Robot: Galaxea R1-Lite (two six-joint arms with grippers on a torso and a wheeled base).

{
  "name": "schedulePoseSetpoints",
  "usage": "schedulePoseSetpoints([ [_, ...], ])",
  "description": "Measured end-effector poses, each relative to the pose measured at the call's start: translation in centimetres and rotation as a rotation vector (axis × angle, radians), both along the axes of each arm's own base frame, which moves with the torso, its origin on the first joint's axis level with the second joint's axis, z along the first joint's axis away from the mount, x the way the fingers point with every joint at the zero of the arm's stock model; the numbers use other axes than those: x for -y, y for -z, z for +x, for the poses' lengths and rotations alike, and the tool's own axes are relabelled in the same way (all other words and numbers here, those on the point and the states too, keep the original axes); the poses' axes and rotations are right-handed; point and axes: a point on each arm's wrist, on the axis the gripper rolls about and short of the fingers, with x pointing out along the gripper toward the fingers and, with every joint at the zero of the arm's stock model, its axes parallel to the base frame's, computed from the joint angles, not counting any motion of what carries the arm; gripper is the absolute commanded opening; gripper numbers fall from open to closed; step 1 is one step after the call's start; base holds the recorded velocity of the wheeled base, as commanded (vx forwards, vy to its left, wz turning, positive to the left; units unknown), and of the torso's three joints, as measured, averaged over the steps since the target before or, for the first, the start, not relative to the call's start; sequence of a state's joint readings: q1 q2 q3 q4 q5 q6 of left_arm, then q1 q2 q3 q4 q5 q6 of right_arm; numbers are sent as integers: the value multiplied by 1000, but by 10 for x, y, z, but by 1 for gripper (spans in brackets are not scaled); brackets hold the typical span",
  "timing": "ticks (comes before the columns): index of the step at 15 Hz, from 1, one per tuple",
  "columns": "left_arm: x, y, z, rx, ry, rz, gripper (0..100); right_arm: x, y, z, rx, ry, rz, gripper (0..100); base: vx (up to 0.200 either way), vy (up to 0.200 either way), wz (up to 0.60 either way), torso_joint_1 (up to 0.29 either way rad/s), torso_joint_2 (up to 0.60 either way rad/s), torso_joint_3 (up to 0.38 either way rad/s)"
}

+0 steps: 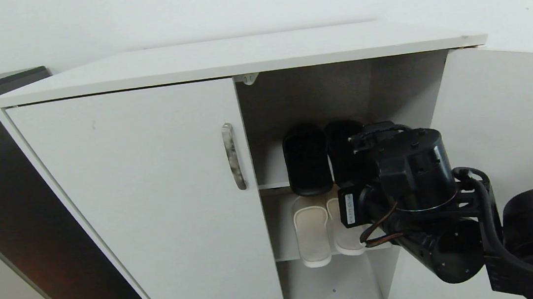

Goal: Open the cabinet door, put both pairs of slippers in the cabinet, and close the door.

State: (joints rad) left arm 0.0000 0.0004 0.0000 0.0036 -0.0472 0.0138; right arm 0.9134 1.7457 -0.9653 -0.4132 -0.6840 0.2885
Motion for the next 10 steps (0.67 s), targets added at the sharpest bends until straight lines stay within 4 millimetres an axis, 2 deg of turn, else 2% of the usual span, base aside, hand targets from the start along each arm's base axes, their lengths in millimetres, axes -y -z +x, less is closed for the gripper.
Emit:
schedulePoseSetpoints([
  [5,0,0,0,0,-1,-4,0,1,5,-1,-12,0,-9,0,0,0,0,0,0,0],
  [10,0,0,0,0,-1,-4,0,2,7,-2,-18,-1,-14,0,-200,0,0,5,6,0],
])
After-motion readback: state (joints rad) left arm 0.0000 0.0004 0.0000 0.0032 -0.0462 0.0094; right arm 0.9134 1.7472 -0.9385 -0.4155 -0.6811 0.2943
